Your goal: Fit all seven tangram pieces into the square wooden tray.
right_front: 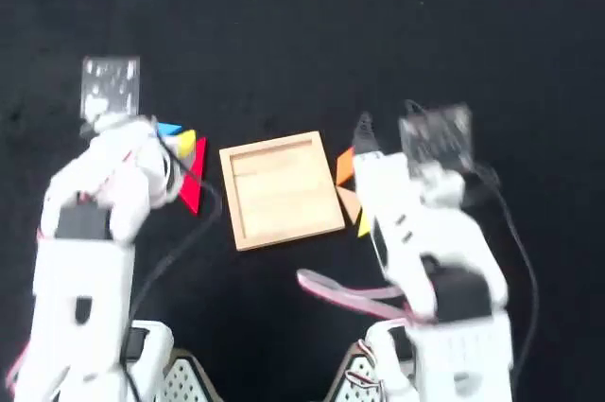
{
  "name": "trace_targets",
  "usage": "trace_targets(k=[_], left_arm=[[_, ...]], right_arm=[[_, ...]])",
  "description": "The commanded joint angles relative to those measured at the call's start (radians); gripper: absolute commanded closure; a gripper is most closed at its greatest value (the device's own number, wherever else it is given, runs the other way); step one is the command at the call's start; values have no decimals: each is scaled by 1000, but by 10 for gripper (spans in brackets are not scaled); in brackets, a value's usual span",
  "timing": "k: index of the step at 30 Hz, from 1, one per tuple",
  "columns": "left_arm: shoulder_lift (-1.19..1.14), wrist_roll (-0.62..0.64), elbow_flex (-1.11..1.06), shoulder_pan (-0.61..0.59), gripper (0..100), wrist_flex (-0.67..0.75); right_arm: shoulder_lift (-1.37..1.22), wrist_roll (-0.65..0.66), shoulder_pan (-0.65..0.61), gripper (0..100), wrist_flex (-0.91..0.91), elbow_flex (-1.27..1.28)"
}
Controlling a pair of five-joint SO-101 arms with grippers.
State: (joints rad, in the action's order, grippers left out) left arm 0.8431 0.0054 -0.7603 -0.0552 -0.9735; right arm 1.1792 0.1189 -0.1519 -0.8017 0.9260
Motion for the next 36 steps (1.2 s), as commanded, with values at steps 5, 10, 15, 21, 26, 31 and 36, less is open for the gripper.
trace_targets(k=[5, 10, 15, 21, 26, 31, 36], left_arm=[[-528, -26, 435, -21, 766, -238], [-729, -121, 572, -21, 705, -353], [-924, -123, 645, -31, 704, -328], [-1037, -123, 648, -61, 705, -232], [-1046, -126, 608, -99, 705, -163], [-1040, -127, 555, -88, 704, -130], [-1037, -127, 544, -87, 698, -126]], right_arm=[[-423, -9, -14, 808, 316, 124], [-550, -9, -14, 808, 569, 228], [-581, -9, -14, 808, 594, 229], [-585, -9, -15, 808, 594, 232], [-587, -5, -15, 808, 594, 232], [-587, -3, -15, 808, 594, 232], [-587, -3, -15, 808, 594, 234]])
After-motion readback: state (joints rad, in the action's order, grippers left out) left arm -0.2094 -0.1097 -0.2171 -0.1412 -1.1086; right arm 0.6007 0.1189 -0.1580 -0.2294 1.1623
